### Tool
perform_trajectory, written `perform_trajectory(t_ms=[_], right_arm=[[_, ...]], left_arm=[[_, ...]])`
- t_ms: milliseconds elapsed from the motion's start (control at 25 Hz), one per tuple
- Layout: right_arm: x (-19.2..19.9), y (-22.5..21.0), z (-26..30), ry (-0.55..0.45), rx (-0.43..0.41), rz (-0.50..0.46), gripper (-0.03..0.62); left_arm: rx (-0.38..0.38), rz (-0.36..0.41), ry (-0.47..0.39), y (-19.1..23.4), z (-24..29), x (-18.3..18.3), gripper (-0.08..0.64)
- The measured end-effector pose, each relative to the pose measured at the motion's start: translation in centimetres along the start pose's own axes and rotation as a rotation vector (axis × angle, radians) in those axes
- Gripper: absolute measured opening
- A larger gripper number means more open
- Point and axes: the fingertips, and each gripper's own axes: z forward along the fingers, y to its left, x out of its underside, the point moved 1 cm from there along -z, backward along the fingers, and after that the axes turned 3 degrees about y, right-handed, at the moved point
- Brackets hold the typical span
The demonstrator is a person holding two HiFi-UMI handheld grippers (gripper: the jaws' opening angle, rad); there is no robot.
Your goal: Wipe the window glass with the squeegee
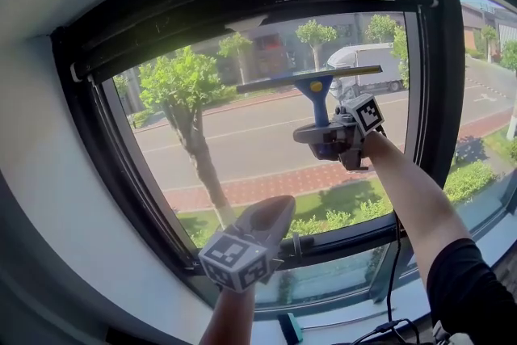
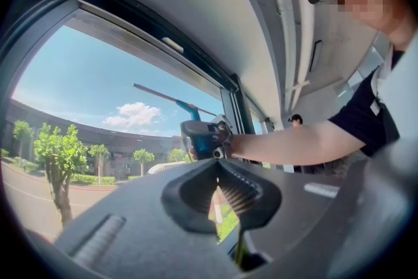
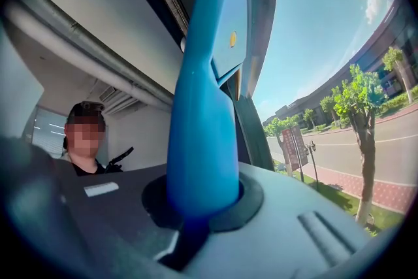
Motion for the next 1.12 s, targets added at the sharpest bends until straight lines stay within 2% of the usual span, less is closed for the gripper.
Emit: perform_trajectory(t_ms=[440, 560, 680, 880, 1120], right_arm=[[5.9, -1.1, -0.7, -0.027, 0.006, 0.058, 0.009], [7.5, -1.5, -0.8, -0.030, 0.023, 0.059, 0.011], [8.5, -0.4, 0.1, -0.036, 0.049, 0.103, 0.012], [11.5, -2.7, -1.7, -0.040, 0.043, 0.085, 0.014], [14.2, -1.7, -0.8, -0.061, 0.049, 0.167, 0.015]], left_arm=[[0.000, -0.037, 0.020, -0.2, 0.1, 1.7, 0.003], [0.002, -0.048, 0.022, -0.3, 0.0, 1.9, 0.003], [0.010, -0.049, 0.015, -0.4, 0.0, 2.3, 0.003], [0.003, -0.061, 0.033, -0.4, -0.1, 2.6, 0.003], [-0.001, -0.068, 0.044, 0.1, -0.3, 4.0, 0.003]])
